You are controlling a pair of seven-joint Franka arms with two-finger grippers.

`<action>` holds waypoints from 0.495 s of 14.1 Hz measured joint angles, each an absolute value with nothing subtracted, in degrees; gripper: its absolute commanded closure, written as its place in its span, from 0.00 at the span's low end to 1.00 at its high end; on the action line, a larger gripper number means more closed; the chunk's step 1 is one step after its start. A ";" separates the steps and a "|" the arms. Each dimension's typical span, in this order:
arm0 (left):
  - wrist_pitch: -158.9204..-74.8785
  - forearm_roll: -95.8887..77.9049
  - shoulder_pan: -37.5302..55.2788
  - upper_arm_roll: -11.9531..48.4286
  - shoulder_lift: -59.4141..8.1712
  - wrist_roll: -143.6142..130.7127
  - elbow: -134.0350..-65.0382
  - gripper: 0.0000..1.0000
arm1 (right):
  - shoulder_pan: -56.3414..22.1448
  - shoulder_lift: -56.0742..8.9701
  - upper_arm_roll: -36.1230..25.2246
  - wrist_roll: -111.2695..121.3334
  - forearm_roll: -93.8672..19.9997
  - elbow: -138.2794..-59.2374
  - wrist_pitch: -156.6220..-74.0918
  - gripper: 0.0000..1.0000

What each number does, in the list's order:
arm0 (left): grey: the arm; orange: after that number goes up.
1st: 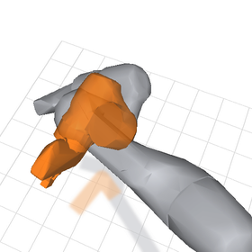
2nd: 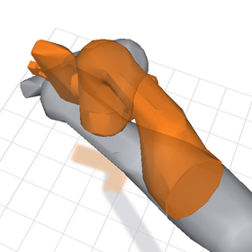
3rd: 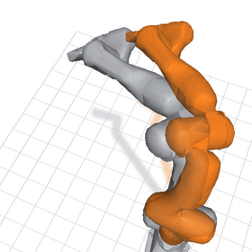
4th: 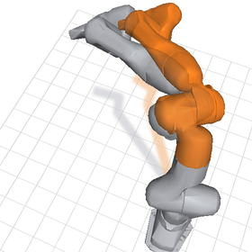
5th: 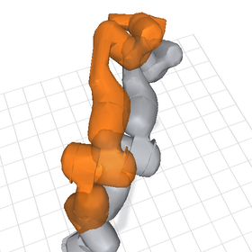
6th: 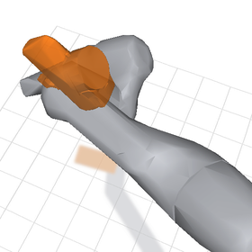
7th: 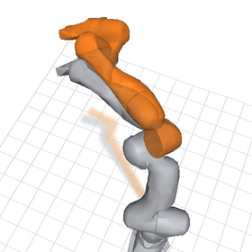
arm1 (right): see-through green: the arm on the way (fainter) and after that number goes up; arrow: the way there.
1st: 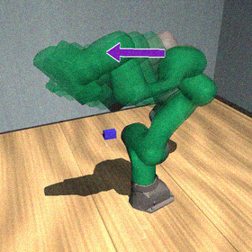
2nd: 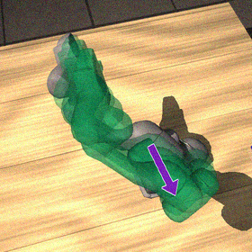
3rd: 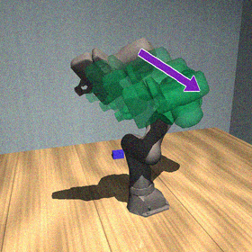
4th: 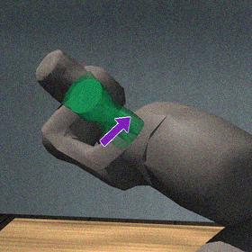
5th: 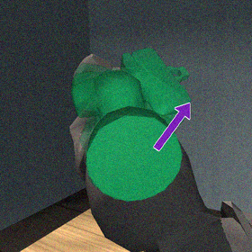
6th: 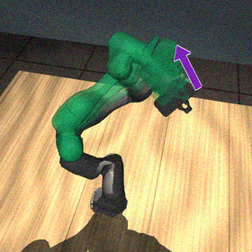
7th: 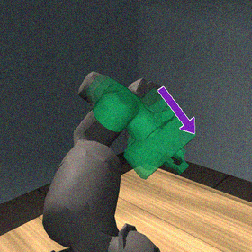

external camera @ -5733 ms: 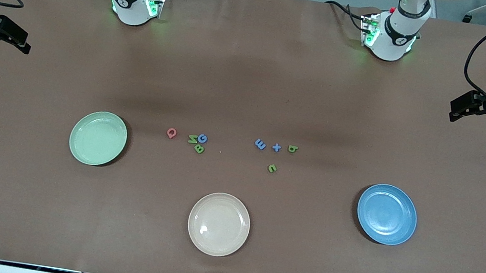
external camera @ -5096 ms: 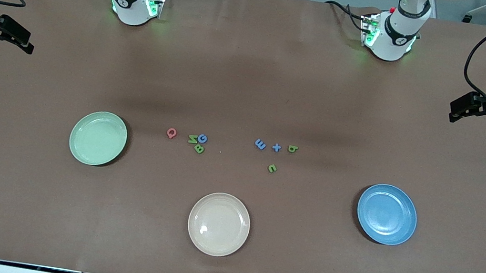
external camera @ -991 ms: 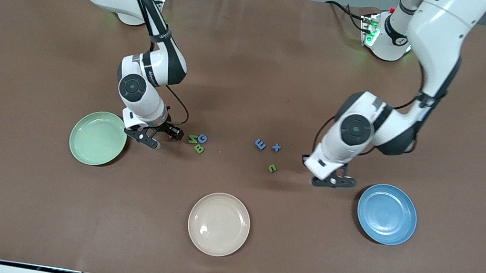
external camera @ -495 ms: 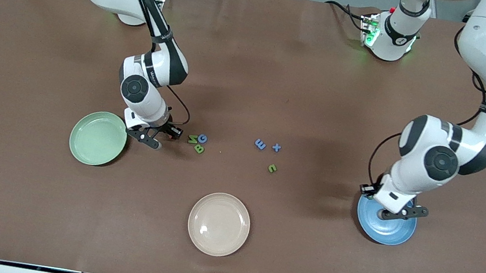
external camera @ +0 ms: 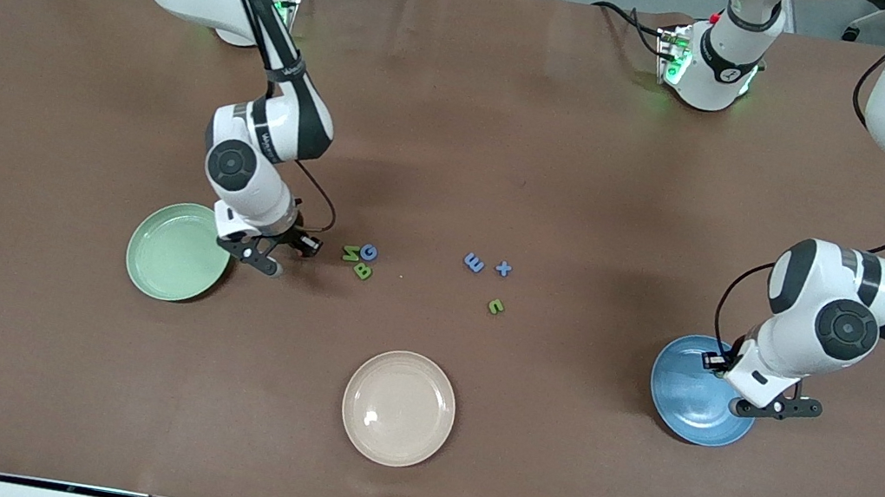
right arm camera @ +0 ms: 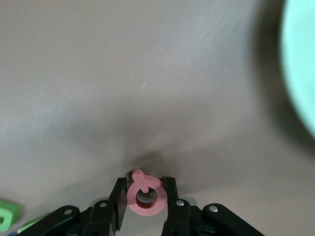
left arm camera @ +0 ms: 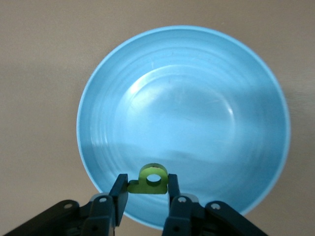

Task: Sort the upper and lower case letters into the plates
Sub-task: 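Place the green b on the blue plate, pink letter on the green plate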

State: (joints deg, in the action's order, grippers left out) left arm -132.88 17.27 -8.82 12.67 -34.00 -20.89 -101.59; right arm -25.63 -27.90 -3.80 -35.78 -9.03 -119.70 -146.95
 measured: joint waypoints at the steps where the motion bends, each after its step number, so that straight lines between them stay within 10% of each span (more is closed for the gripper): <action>1: -133.03 17.68 -9.02 12.67 -34.45 -20.89 -101.32 0.00 | -23.40 -27.22 -3.93 -31.97 -9.03 -119.39 -145.44 0.98; 7: -132.21 17.87 -9.02 15.66 -34.05 -20.89 -99.77 0.00 | -7.93 -23.13 -4.31 -7.37 -9.03 -118.38 -137.01 0.98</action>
